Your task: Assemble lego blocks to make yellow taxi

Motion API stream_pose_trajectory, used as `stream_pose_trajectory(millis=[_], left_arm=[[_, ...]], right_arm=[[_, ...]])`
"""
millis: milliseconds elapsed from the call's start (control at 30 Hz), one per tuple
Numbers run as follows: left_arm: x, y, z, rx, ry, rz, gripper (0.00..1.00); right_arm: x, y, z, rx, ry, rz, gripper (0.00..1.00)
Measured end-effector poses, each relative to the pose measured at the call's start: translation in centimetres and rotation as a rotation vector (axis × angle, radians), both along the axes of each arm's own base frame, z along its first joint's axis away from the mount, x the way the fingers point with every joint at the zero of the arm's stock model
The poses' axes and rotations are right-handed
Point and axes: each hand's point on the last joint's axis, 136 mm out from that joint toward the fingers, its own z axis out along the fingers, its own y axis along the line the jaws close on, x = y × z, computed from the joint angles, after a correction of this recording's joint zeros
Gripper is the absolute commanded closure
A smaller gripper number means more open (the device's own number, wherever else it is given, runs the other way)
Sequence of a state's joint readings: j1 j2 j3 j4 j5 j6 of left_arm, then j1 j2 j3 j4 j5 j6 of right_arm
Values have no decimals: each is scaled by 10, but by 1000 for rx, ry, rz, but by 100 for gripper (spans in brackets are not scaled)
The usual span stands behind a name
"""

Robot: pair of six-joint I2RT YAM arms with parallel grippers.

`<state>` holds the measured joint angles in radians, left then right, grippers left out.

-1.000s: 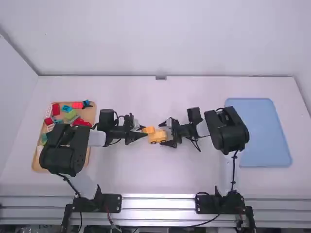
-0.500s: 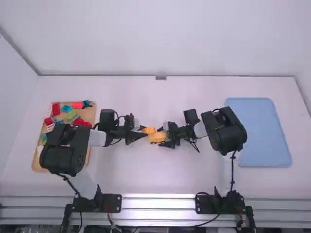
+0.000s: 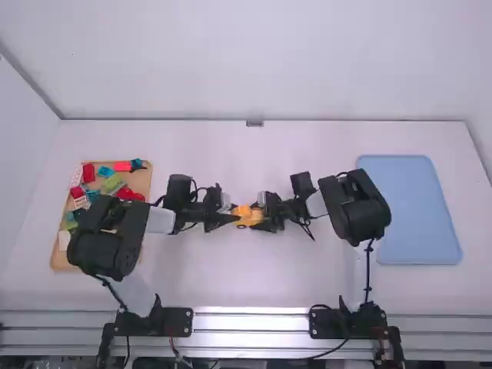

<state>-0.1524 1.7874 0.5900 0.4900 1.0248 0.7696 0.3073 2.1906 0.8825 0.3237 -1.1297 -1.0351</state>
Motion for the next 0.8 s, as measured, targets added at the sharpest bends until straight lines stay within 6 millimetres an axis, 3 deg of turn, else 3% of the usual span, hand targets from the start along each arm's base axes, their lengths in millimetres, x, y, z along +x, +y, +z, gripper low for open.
stream_pose_trajectory(millis=[100, 267, 533, 800], left_arm=[[0, -1, -3, 19, -3, 2, 98], [2, 1, -7, 42, 18, 14, 98], [15, -1, 2, 44, -13, 21, 98], [0, -1, -4, 49, 9, -36, 98]], right_arm=[[-2, -2, -5, -22, 15, -7, 17], [-4, -3, -6, -31, 24, -4, 23], [-5, -2, -5, -23, 24, 0, 50], [-7, 1, -5, -18, -3, 21, 46]])
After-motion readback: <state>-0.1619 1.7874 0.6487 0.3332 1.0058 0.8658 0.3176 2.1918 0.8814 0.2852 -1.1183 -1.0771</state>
